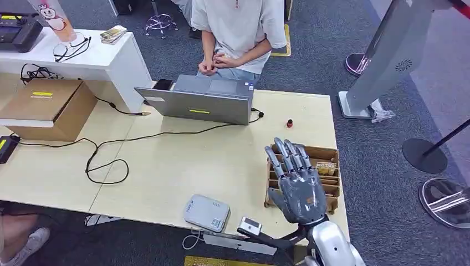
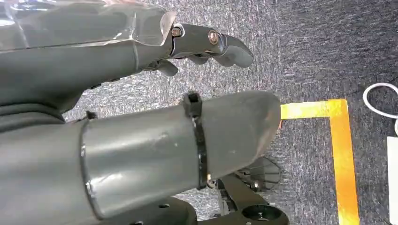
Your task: Pass the card to the sensor for recognition and then transmit it.
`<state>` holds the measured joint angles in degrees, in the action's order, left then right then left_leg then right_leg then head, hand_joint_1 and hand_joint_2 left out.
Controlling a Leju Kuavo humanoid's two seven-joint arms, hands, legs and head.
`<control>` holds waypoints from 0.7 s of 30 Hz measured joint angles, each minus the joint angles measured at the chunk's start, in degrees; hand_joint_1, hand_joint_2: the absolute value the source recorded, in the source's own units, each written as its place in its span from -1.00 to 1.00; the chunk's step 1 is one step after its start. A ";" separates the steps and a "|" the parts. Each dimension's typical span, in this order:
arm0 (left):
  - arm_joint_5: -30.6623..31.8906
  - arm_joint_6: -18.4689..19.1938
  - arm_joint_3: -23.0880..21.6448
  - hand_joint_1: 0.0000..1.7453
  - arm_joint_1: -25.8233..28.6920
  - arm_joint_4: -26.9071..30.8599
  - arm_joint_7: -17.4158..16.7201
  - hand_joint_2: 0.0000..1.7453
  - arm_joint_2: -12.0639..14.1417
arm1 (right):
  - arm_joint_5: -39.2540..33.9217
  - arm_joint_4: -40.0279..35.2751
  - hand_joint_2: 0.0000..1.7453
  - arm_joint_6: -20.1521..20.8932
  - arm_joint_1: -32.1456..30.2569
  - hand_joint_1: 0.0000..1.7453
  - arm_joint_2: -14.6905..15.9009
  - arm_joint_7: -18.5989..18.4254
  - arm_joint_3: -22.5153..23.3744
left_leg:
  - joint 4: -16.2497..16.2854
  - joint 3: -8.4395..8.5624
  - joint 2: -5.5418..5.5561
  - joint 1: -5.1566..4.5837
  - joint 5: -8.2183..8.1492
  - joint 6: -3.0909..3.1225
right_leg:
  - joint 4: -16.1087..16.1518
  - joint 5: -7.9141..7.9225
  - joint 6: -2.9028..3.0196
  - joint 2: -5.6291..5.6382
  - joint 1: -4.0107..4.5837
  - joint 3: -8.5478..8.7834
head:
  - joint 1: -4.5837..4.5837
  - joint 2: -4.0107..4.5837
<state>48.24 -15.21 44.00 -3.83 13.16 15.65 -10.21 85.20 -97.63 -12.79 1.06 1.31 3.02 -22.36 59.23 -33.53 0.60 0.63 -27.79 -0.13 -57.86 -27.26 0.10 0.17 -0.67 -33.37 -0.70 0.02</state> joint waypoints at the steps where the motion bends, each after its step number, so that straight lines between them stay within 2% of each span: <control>1: 0.00 0.04 0.00 -1.00 0.00 0.00 0.00 -1.00 0.00 | 0.00 0.11 1.00 0.57 0.09 -1.00 0.00 -0.02 0.00 | 0.00 0.00 0.00 0.00 0.00 0.00 | 0.00 0.00 0.00 0.00 0.00 0.00 | 0.00 0.00; 10: 0.11 0.55 0.02 -1.00 0.00 0.00 -0.02 -1.00 0.04 | -0.09 0.72 1.00 6.60 0.97 -1.00 -0.02 -2.25 0.04 | 0.00 0.00 0.00 0.00 0.00 0.00 | 0.00 0.00 0.00 0.00 0.00 0.00 | 0.00 0.00; 21: 0.48 0.85 0.02 -1.00 -0.02 0.00 -0.31 -1.00 0.07 | -0.94 2.30 1.00 8.68 3.06 -1.00 -0.17 -3.13 0.50 | 0.00 0.00 0.00 0.00 0.00 0.00 | 0.00 0.00 0.00 0.00 0.00 0.00 | 0.00 0.00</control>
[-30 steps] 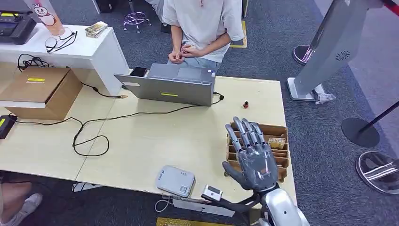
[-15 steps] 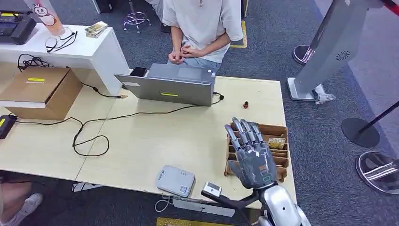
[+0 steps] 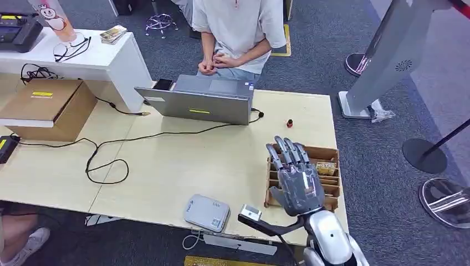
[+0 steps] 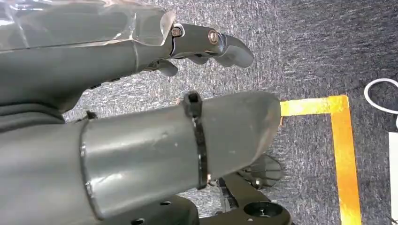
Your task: Pass the card to the sensor for recognition and then transmit it.
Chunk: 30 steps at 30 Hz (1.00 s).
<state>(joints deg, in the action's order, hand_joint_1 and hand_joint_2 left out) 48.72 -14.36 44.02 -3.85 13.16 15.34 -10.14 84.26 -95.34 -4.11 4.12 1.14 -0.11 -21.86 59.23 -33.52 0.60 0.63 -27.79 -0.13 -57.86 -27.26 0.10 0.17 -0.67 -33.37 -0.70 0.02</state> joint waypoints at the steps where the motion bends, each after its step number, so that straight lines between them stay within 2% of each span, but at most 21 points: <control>1: 0.04 0.00 0.00 -1.00 0.00 0.00 0.00 -1.00 0.00 | 0.00 0.02 1.00 0.26 0.14 -1.00 0.00 -0.24 0.09 | 0.00 0.00 0.00 0.00 0.00 0.00 | 0.00 0.00 0.00 0.00 0.00 0.00 | 0.00 0.00; 19: 0.76 0.70 0.00 -1.00 -0.05 0.00 -0.98 -1.00 0.20 | 1.22 0.42 1.00 7.74 2.24 -1.00 0.11 -3.61 0.76 | 0.00 0.00 0.00 0.00 0.00 0.00 | 0.00 0.00 0.00 0.00 0.00 0.00 | 0.00 0.00; 30: 0.98 1.05 0.00 -1.00 -0.12 0.00 -1.36 -1.00 0.33 | 1.22 1.03 1.00 10.51 3.23 -1.00 0.77 -5.16 1.16 | 0.00 0.01 0.00 0.00 0.00 0.00 | 0.00 0.00 0.00 0.01 0.00 -0.01 | 0.00 0.00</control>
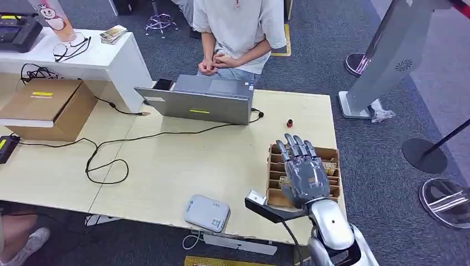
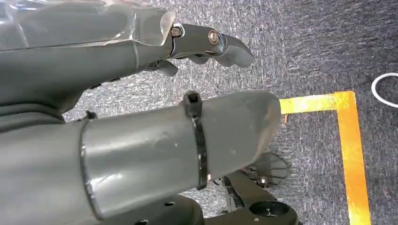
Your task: Pass the card to the sensor for recognition and then transmit it.
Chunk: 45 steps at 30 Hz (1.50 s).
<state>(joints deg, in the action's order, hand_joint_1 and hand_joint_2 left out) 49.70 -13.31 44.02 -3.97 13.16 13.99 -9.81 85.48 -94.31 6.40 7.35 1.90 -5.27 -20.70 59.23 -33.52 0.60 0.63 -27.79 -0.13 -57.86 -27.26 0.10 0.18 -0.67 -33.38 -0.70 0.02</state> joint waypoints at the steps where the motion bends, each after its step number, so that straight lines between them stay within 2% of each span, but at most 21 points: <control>1: 0.00 0.02 0.00 -1.00 -0.01 0.00 0.00 -1.00 -0.02 | 0.00 0.13 1.00 0.20 0.17 -1.00 0.04 -0.15 0.07 | 0.00 0.00 0.00 0.00 0.00 0.00 | 0.00 0.00 0.00 0.00 0.00 0.00 | 0.00 0.00; 15: -0.02 0.15 0.00 -1.00 -0.01 0.00 -0.02 -1.00 0.28 | -0.15 1.90 1.00 0.83 1.73 -1.00 0.72 -0.41 0.70 | 0.00 0.00 0.00 0.00 0.00 0.00 | 0.00 0.00 0.00 -0.01 0.00 0.00 | 0.00 0.00; 17: -0.02 0.31 0.00 -1.00 0.00 0.00 0.00 -1.00 0.33 | -0.33 2.12 1.00 0.87 1.89 -0.90 0.74 -0.41 0.70 | 0.00 0.00 0.00 0.00 0.00 0.00 | 0.00 0.00 0.00 -0.01 0.00 0.00 | 0.00 0.00; 24: 0.00 0.33 0.00 -1.00 0.00 0.00 0.00 -1.00 0.46 | -1.18 2.67 1.00 0.87 2.27 -0.82 1.14 -0.50 0.70 | 0.00 0.00 0.00 0.00 0.00 0.00 | 0.00 0.00 0.00 -0.01 0.00 0.00 | 0.00 0.00; 26: 0.00 0.33 0.00 -1.00 0.01 0.00 0.00 -1.00 0.46 | -1.33 2.78 1.00 0.87 2.33 -0.68 1.29 -0.52 0.70 | 0.00 -0.01 0.01 0.00 0.00 0.00 | 0.00 0.00 0.00 -0.01 0.00 0.00 | 0.00 0.00; 27: 0.02 0.33 0.00 -1.00 0.01 0.00 0.00 -1.00 0.48 | -1.36 2.78 1.00 0.87 2.34 -0.68 1.38 -0.55 0.70 | 0.00 0.00 0.01 0.00 0.00 0.00 | 0.00 0.00 0.00 -0.01 0.00 0.00 | 0.00 0.00; 29: 0.02 0.35 0.00 -1.00 0.02 0.00 -0.02 -1.00 0.48 | -1.42 2.80 1.00 0.85 2.37 -0.38 1.48 -0.55 0.70 | 0.00 -0.01 0.01 0.00 0.00 0.00 | 0.00 0.00 0.00 -0.01 0.00 0.00 | 0.00 0.00; 31: 0.04 0.39 0.00 -1.00 0.02 0.00 0.00 -1.00 0.50 | -1.51 2.88 1.00 0.85 2.43 -0.44 1.62 -0.57 0.70 | 0.00 -0.01 0.01 0.00 0.00 0.00 | 0.00 0.00 0.00 -0.01 0.00 0.00 | 0.00 0.00; 38: 0.04 0.46 0.00 -1.00 0.01 0.00 0.00 -1.00 0.52 | -2.36 3.34 1.00 0.79 2.68 -0.38 2.01 -0.57 0.70 | 0.00 0.00 0.01 0.00 0.00 0.00 | 0.00 0.00 0.00 -0.01 0.00 0.00 | 0.00 0.00; 43: 0.04 0.46 0.00 -1.00 0.00 0.00 0.00 -1.00 0.52 | -2.36 3.61 1.00 0.79 2.75 -0.50 2.16 -0.57 0.70 | 0.00 0.00 0.00 0.00 0.00 0.00 | 0.00 0.00 0.00 0.00 0.00 0.00 | 0.00 0.00; 45: 0.04 0.46 0.00 -1.00 0.00 0.00 0.00 -1.00 0.52 | -2.36 3.69 1.00 0.79 2.79 -0.48 2.19 -0.57 0.70 | 0.00 0.00 0.00 0.00 0.00 0.00 | 0.00 0.00 0.00 0.00 0.00 0.00 | 0.00 0.00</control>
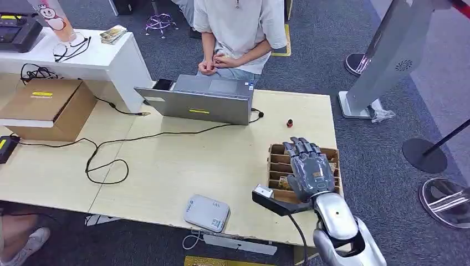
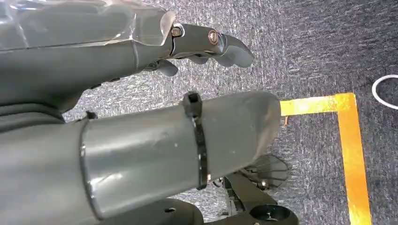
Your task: Pass the card to the sensor for recognition and then transmit it.
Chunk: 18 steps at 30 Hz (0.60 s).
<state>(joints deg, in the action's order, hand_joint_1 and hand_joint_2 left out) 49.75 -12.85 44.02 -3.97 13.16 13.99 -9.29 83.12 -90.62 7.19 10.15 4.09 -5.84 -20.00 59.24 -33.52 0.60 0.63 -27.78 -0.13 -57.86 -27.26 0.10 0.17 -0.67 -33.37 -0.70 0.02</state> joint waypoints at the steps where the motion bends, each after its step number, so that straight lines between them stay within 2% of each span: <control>1: 0.04 0.00 0.00 -1.00 0.00 0.00 0.00 -1.00 0.00 | 0.00 0.09 1.00 0.00 0.04 -0.48 0.02 0.02 0.00 | 0.00 0.00 0.00 0.00 0.00 0.00 | 0.00 0.00 0.00 0.00 0.00 0.00 | 0.00 0.00; 18: 0.24 0.15 0.00 -1.00 -0.09 0.00 -0.13 -1.00 0.00 | -0.83 2.52 1.00 0.07 0.91 -0.38 0.07 -0.35 -0.07 | 0.00 0.00 0.00 0.00 0.00 0.00 | 0.00 0.00 0.00 0.00 0.00 0.00 | 0.00 0.00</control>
<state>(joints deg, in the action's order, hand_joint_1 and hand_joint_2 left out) 49.99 -12.70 44.02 -4.07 13.16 13.86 -9.29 82.29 -88.10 7.26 11.05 4.15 -6.19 -20.06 59.24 -33.52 0.60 0.63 -27.78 -0.13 -57.86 -27.25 0.10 0.17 -0.67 -33.37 -0.70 0.02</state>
